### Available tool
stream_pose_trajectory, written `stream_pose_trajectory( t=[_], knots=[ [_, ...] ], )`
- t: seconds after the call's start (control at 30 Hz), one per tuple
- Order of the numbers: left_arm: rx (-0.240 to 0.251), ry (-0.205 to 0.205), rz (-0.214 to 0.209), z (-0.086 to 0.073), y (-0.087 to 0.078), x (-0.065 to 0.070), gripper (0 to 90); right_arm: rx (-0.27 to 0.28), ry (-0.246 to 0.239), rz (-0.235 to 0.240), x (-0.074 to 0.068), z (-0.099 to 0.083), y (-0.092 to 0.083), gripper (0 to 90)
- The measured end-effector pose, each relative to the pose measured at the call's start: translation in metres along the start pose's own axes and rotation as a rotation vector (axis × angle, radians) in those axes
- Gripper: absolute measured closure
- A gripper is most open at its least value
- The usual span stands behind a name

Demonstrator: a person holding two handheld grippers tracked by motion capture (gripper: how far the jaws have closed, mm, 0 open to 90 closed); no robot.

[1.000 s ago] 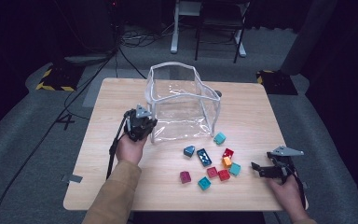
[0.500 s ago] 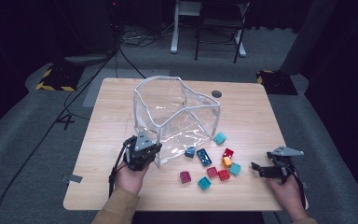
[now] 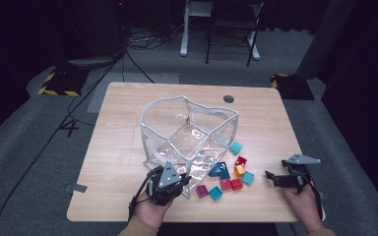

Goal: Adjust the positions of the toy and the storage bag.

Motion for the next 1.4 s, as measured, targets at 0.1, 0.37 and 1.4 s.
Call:
stream_pose_trajectory(
  t=[0.1,0.37,1.4],
  knots=[
    [0.02,-0.037,-0.002,-0.004,-0.007,-0.007,55.0,0.0,0.0,0.001,0.0,0.0,0.0,11.0],
    [0.052,-0.098,0.055,-0.022,-0.041,-0.024,45.1,-0.025,-0.019,0.022,-0.007,0.008,0.0,41.0],
    [-0.004,-0.123,0.12,-0.08,-0.037,-0.106,87.0,-0.049,-0.234,0.283,-0.119,0.134,0.05,80.0]
  ],
)
Point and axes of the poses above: each handheld gripper's, and its own axes: y roughly forward along the jaws, z roughly out of its top, x roughly to its right, the point moved 2 cm from there along y, roughly forward along the jaws, and after that the axes turned 15 degrees about y, right-handed, at the moved point
